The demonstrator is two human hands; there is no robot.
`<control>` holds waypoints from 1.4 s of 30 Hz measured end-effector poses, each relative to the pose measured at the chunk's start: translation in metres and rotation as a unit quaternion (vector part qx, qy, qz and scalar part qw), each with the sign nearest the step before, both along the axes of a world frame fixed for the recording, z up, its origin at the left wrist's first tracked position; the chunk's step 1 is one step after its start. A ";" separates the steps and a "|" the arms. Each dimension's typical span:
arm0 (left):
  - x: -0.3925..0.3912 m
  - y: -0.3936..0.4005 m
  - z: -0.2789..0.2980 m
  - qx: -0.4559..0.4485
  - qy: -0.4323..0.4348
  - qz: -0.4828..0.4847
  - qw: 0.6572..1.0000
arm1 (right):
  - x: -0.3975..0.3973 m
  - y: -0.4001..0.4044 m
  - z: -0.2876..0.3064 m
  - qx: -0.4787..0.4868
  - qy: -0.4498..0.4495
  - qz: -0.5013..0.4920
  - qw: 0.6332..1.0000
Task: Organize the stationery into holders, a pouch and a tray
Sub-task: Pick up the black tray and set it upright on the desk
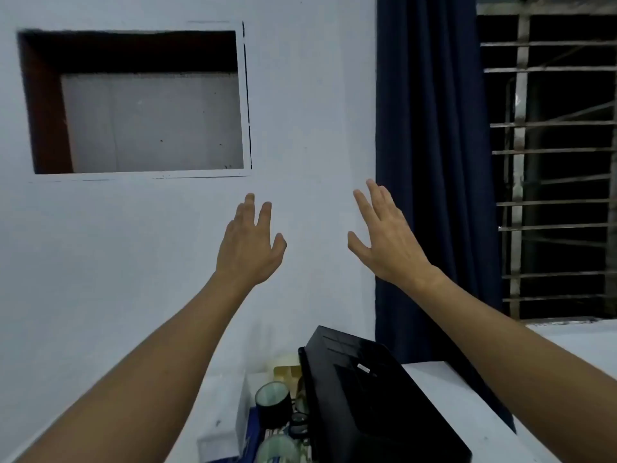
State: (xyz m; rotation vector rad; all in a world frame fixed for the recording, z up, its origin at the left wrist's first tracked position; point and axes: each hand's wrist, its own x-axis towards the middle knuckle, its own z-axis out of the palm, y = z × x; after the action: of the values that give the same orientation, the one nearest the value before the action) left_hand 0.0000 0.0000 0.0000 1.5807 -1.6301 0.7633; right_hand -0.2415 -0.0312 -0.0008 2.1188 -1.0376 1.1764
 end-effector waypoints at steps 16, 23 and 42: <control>-0.049 0.012 -0.248 0.349 0.420 -0.069 0.835 | -0.047 0.018 -0.233 0.442 0.039 0.042 0.895; -0.083 -0.005 -0.329 0.381 0.686 -0.063 0.617 | -0.064 0.020 -0.283 0.531 0.014 0.044 0.846; -0.243 -0.030 -0.187 0.360 0.652 -0.320 0.586 | -0.174 0.026 -0.241 0.392 -0.181 0.041 0.901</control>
State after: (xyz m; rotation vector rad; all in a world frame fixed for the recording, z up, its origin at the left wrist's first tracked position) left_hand -0.2429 -0.0305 -0.1873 1.1649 -1.0576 -1.3816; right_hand -0.4154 -0.0051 -0.2419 2.5955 -1.8543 1.3799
